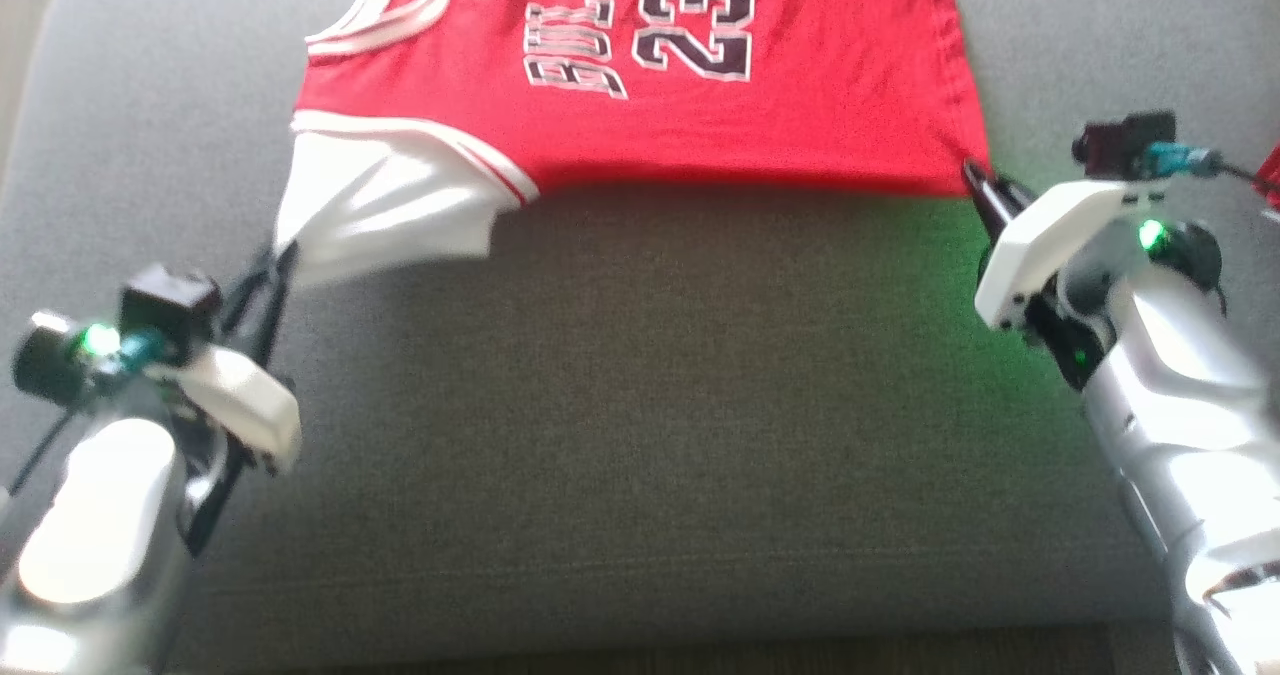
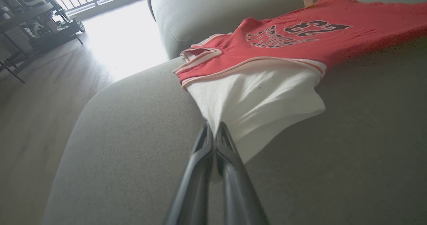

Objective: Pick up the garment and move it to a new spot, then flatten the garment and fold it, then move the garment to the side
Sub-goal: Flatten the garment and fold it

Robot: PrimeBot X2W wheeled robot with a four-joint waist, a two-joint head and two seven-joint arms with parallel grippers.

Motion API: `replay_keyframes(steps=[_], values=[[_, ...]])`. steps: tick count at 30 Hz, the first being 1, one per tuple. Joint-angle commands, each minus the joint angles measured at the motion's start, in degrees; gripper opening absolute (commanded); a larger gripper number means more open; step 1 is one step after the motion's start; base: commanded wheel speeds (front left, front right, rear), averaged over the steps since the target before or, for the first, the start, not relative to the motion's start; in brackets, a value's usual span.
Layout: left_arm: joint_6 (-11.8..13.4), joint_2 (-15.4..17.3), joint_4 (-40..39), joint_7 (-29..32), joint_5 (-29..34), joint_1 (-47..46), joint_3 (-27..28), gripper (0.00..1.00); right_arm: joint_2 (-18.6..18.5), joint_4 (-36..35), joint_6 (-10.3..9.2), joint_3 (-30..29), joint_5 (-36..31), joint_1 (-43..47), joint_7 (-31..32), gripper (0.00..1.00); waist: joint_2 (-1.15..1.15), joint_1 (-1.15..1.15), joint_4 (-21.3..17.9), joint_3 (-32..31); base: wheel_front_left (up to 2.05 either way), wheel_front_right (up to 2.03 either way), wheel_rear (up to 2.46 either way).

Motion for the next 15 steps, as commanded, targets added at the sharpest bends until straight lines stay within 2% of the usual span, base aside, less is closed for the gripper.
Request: replay_keyframes(steps=[1,7,15], values=[[0.11,3.59,-0.93,0.15,-0.73,-1.06,1.52,0.0,-0.45,-0.9,-0.02,1.17,0.02,0.76,0.12,0.0,0.0,0.01,0.26,-1.29,0.0,0.0,0.0],[0.1,6.6,-2.65,2.51,-4.43,2.41,-5.97,0.0,-2.52,0.16,-0.02,4.05,1.8,3.24,2.26,0.0,0.0,0.01,0.53,-4.05,0.0,0.0,0.0],[0.1,12.74,-8.08,10.14,-14.92,7.87,-15.63,0.0,-5.0,-1.59,-0.02,10.23,5.08,7.71,7.61,0.0,0.0,0.01,0.15,-7.91,0.0,0.0,0.0]])
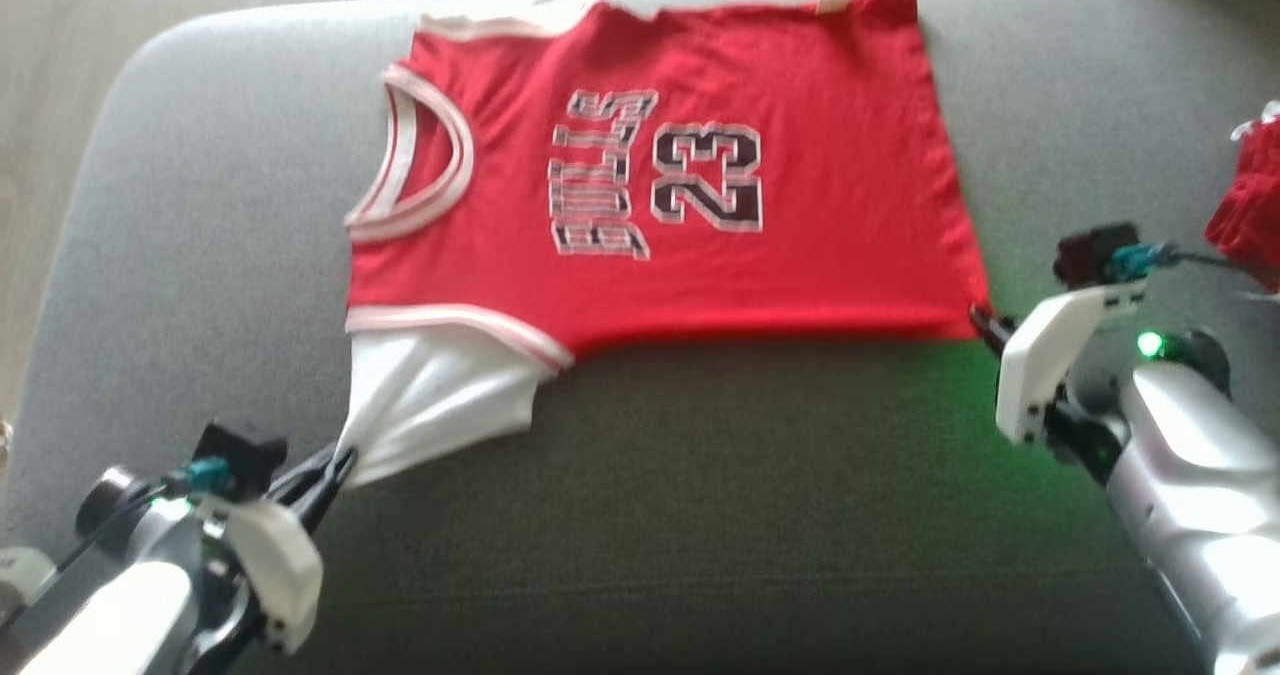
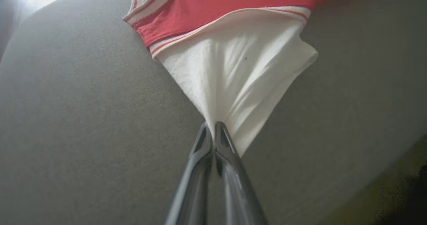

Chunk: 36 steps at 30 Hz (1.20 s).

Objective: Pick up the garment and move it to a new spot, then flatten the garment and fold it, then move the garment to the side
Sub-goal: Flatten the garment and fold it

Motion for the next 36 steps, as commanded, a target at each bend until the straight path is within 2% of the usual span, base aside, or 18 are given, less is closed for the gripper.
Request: replay_keyframes(steps=[1,5,11,19,21,29,36], values=[[0.1,4.06,-1.48,0.65,-1.45,-1.27,2.0,0.0,-1.19,-1.78,-0.02,1.66,0.85,0.86,0.68,0.0,0.0,0.01,-0.21,-1.27,0.0,0.0,0.0],[0.1,7.12,-5.37,3.45,-6.84,1.3,-1.09,0.0,-2.79,-4.47,-0.02,5.94,3.96,4.02,5.28,0.0,0.0,0.01,-0.67,-4.03,0.0,0.0,0.0],[0.1,12.57,-13.58,7.65,-17.65,5.31,-5.42,0.0,-6.26,-10.94,-0.02,12.27,11.09,8.26,15.64,0.0,0.0,0.01,-1.54,-7.26,0.0,0.0,0.0],[0.1,18.46,-20.36,8.36,-24.39,8.5,-7.54,0.0,-11.75,-17.63,-0.02,16.34,19.34,11.56,28.3,0.0,0.0,0.01,-2.45,-8.52,0.0,0.0,0.0],[0.1,20.81,-22.65,8.91,-25.59,9.79,-8.72,0.0,-14.33,-20.67,-0.02,17.72,21.45,13.1,31.91,0.0,0.0,0.01,-2.52,-8.77,0.0,0.0,0.0],[0.1,23.84,-27.12,11.18,-29.68,12.49,-10.38,0.0,-19.06,-27.58,-0.02,18.59,26.4,16.62,39.39,0.0,0.0,0.01,-2.61,-9.1,0.0,0.0,0.0],[0.1,25.46,-29.52,9.3,-30.16,10.74,-8.97,0.0,-20.38,-30.61,-0.02,16.3,25.77,16.25,38.28,0.0,0.0,0.01,-2.56,-8.6,0.0,0.0,0.0]])
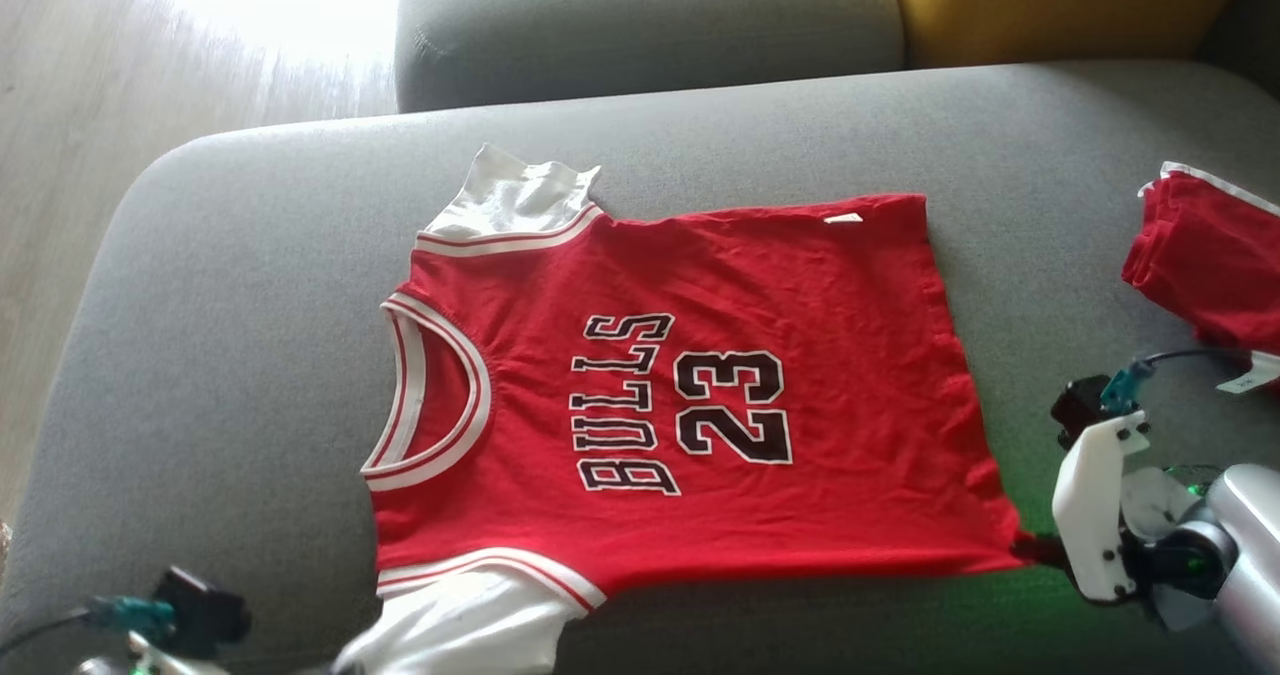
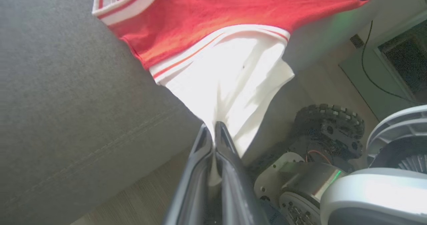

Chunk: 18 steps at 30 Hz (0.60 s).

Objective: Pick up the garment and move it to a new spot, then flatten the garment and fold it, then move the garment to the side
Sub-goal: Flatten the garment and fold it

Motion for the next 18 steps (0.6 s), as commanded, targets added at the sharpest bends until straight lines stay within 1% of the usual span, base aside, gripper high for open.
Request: replay_keyframes(steps=[1,4,7,10,14,18], values=[[0.09,2.87,-0.97,-1.25,-0.74,-3.97,3.98,0.0,-1.96,-1.44,-0.02,-0.98,-0.76,-1.03,-0.92,0.0,0.0,0.01,0.03,0.22,0.0,0.0,0.0],[0.09,2.86,-1.11,-1.9,-1.21,-4.81,4.76,0.0,-1.73,-1.82,-0.02,-1.57,-1.65,-1.66,-1.69,0.0,0.0,0.01,-0.13,0.64,0.0,0.0,0.0],[0.09,2.89,-1.76,-3.18,-1.78,-7.12,6.14,0.0,-0.83,-2.15,-0.02,-2.6,-3.54,-3.19,-3.79,0.0,0.0,0.01,-0.53,1.36,0.0,0.0,0.0],[0.09,2.94,-2.26,-3.55,-2.02,-9.01,6.78,0.0,0.01,-1.83,-0.02,-2.88,-5.15,-4.61,-4.64,0.0,0.0,0.01,-0.96,2.06,0.0,0.0,0.0],[0.09,3.28,-2.58,-3.21,-0.86,-12.05,6.96,0.0,1.34,-1.1,-0.02,-3.96,-6.95,-7.32,-5.96,0.0,0.0,0.01,-1.4,3.82,0.0,0.0,0.0],[0.09,2.84,-1.05,-3.17,0.47,-15.43,7.4,0.0,2.86,-0.29,-0.02,-4.78,-8.85,-9.98,-8.06,0.0,0.0,0.01,-1.83,5.78,0.0,0.0,0.0]])
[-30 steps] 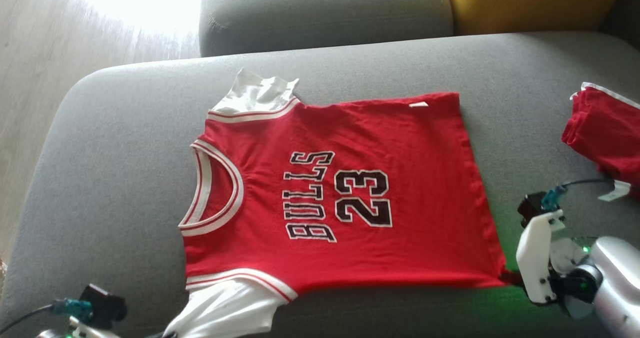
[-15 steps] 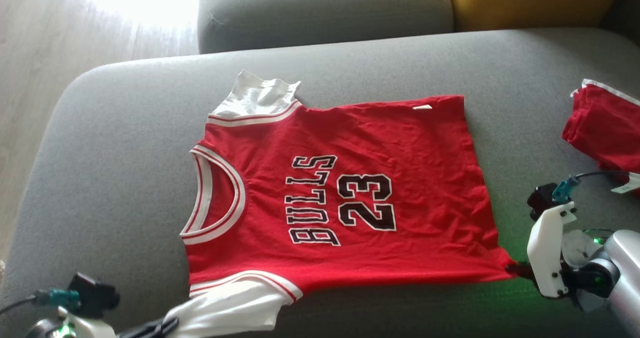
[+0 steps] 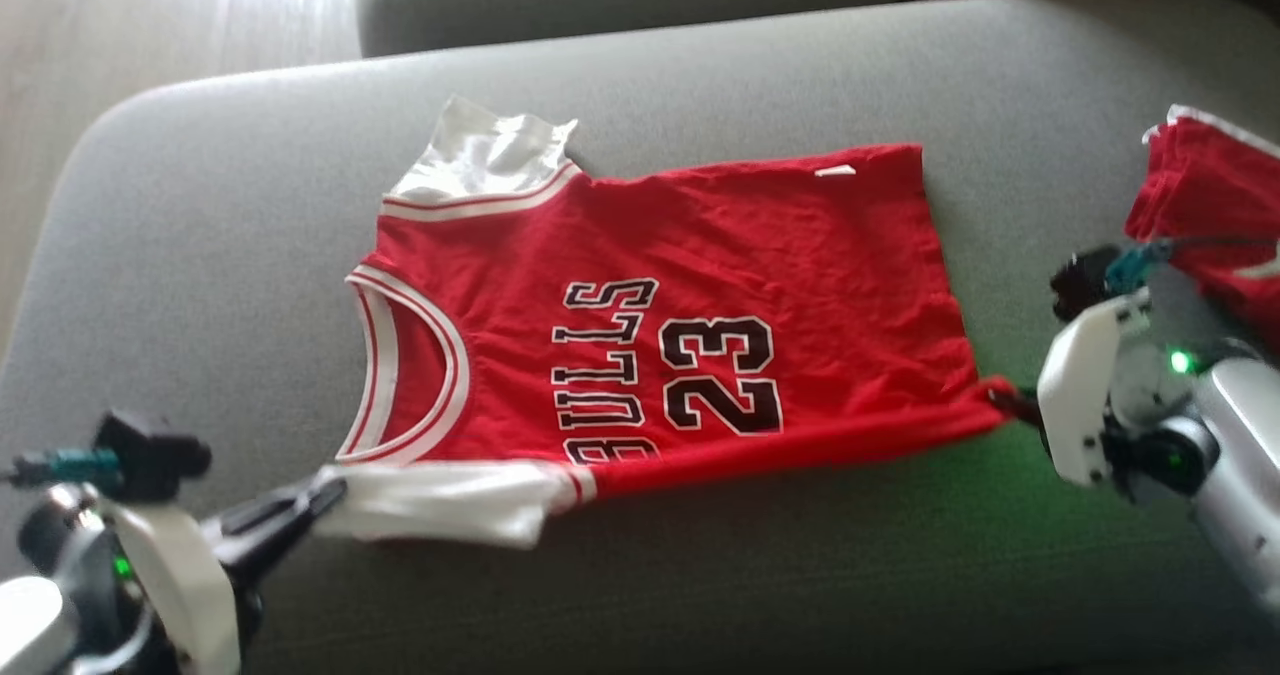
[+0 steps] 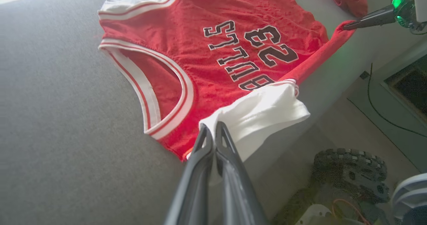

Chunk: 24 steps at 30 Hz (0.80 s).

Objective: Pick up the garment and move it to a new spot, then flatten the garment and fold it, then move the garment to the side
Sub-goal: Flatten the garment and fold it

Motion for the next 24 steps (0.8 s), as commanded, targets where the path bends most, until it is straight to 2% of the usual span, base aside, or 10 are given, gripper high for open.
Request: replay_keyframes(steps=[1,13,24], values=[[0.08,2.48,0.16,-0.48,0.54,-4.88,3.89,0.0,-0.11,-0.74,-0.01,-0.48,-0.88,-2.39,-1.26,0.0,0.0,0.0,-0.32,1.28,0.0,0.0,0.0],[0.1,-1.78,6.72,-0.51,5.73,-12.27,3.07,0.0,3.24,4.1,-0.01,-0.6,-3.8,-6.12,-6.42,0.0,0.0,0.0,-0.82,5.92,0.0,0.0,0.0],[0.21,-5.31,13.52,-1.42,8.94,-16.4,2.24,0.0,5.88,8.55,-0.01,0.07,-5.41,-10.17,-13.59,0.0,0.0,0.0,-0.71,9.52,0.0,0.0,0.0]])
